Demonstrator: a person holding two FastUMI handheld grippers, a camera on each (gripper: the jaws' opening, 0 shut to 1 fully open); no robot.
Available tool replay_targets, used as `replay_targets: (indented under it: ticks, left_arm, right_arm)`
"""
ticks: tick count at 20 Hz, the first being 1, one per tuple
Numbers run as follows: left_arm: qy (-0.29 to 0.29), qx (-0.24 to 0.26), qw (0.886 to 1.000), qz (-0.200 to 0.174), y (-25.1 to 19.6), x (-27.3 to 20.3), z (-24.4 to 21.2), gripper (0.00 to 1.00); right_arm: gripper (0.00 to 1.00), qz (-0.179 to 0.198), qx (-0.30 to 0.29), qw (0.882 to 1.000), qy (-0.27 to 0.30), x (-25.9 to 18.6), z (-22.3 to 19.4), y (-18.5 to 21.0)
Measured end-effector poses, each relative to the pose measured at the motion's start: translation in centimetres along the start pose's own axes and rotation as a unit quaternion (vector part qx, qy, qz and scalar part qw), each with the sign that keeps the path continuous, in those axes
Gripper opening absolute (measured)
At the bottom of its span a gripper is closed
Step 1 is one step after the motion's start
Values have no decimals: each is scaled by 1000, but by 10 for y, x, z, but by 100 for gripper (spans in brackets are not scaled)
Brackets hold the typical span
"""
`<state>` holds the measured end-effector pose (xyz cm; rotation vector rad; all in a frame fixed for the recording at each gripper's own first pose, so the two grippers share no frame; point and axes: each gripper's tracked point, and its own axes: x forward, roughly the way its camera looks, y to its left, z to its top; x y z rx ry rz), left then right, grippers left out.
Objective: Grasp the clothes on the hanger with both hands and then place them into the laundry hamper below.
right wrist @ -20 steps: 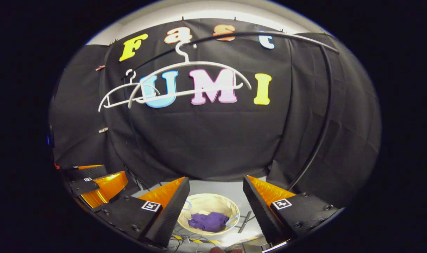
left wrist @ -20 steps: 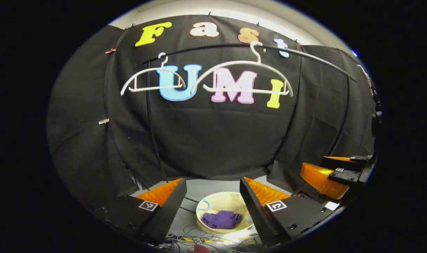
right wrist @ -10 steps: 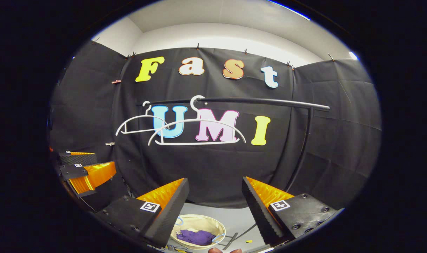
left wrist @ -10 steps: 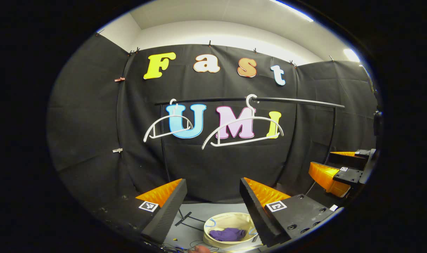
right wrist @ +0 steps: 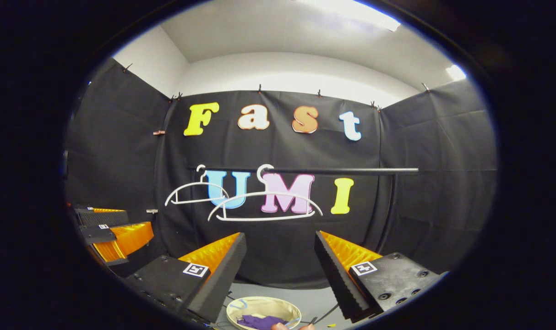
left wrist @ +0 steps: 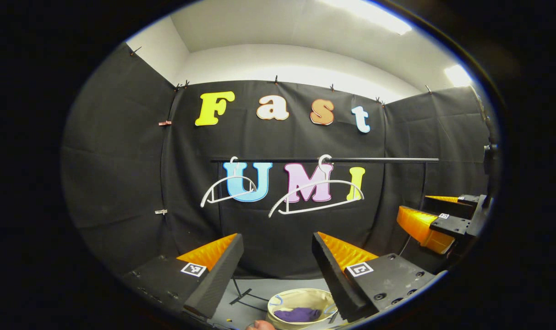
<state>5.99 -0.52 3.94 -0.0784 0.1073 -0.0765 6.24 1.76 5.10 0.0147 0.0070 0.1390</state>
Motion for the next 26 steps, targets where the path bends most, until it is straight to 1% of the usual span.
replay_targets:
  ticks: [1, 2, 3, 4, 5, 9, 10, 13, 14, 17, 18, 19, 20, 21, 22, 23, 25, 26]
  left_arm:
    - [-4, 3, 1000, -1, 0, -1, 2, 92]
    - [-8, 5, 1000, -1, 0, -1, 5, 95]
    - [-10, 6, 1000, -2, 0, -1, 7, 92]
    - [-12, 6, 1000, -2, 1, -2, 9, 95]
    - [-14, 5, 1000, -3, 1, -2, 9, 95]
    - [-21, 8, 1000, 2, 2, -4, 10, 95]
    - [-21, 10, 1000, 3, 3, -4, 10, 95]
    - [-29, 18, 999, 6, 3, -4, 12, 95]
    - [-32, 21, 999, 7, 4, -4, 12, 95]
    - [-41, 22, 999, 8, 3, -1, 12, 95]
    - [-36, 21, 999, 3, 3, -2, 10, 95]
    - [-36, 23, 999, 0, 4, -2, 9, 95]
    - [-39, 26, 999, 2, 5, -3, 11, 95]
    - [-41, 28, 999, 7, 6, -3, 12, 95]
    - [-40, 24, 999, 9, 5, -1, 10, 95]
    - [-38, 22, 999, 10, 6, -1, 10, 95]
    - [-39, 21, 999, 13, 8, 1, 11, 95]
    - [-37, 21, 999, 14, 9, 2, 9, 95]
  right_arm:
    - [94, 0, 1, 1000, -8, -1, 5, 1]
    - [97, -2, 2, 1000, -14, -1, 9, 2]
    - [98, -2, 2, 1000, -17, -3, 11, 3]
    - [99, -3, 2, 1000, -20, -3, 13, 5]
    - [97, -3, 2, 1000, -22, -5, 15, 6]
    - [97, -4, 4, 1000, -27, -5, 19, 11]
    - [94, -5, 6, 1000, -29, -5, 20, 10]
    - [94, -9, 6, 999, -33, 0, 23, 9]
    - [97, -10, 6, 999, -34, 1, 23, 9]
    - [97, -14, -9, 999, -31, 8, 19, 7]
    - [94, -11, -6, 999, -30, 10, 17, 11]
    - [96, -9, 2, 1000, -28, 10, 14, 12]
    - [97, -7, 10, 1000, -23, 11, 10, 13]
    - [94, -4, 17, 1000, -19, 11, 6, 14]
    - [96, -2, 20, 1000, -16, 12, 4, 14]
    - [94, 0, 21, 1000, -14, 14, 3, 14]
    - [94, 0, 14, 1000, -10, 17, 0, 12]
    - [97, 1, 9, 1000, -10, 19, -1, 12]
